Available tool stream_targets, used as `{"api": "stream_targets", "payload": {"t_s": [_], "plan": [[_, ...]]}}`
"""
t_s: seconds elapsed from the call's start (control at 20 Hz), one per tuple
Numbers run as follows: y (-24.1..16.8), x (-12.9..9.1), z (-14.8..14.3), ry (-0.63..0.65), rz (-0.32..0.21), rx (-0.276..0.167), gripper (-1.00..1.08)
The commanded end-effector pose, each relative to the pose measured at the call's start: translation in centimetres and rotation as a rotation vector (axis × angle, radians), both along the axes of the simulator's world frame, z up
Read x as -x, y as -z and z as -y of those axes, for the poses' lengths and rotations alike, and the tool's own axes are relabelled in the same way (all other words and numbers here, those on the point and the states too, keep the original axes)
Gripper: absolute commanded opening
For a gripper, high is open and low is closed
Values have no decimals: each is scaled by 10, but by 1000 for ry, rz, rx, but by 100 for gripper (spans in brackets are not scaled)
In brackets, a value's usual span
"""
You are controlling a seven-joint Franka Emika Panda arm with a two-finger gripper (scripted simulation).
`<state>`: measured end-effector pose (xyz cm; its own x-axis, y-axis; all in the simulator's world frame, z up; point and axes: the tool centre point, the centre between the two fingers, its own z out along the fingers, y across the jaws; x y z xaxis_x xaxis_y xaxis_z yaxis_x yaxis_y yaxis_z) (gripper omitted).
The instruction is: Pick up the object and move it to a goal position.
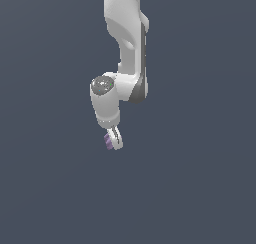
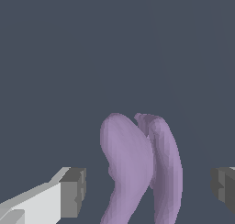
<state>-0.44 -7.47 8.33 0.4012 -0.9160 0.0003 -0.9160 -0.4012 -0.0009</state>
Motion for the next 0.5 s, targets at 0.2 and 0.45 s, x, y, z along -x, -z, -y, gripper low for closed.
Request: {"api": "stream_targets", "payload": {"t_s": [0.2,0.45], "plan": [[27,1,0,2,-1,0,100],[29,0,0,2,-1,0,-100]]}}
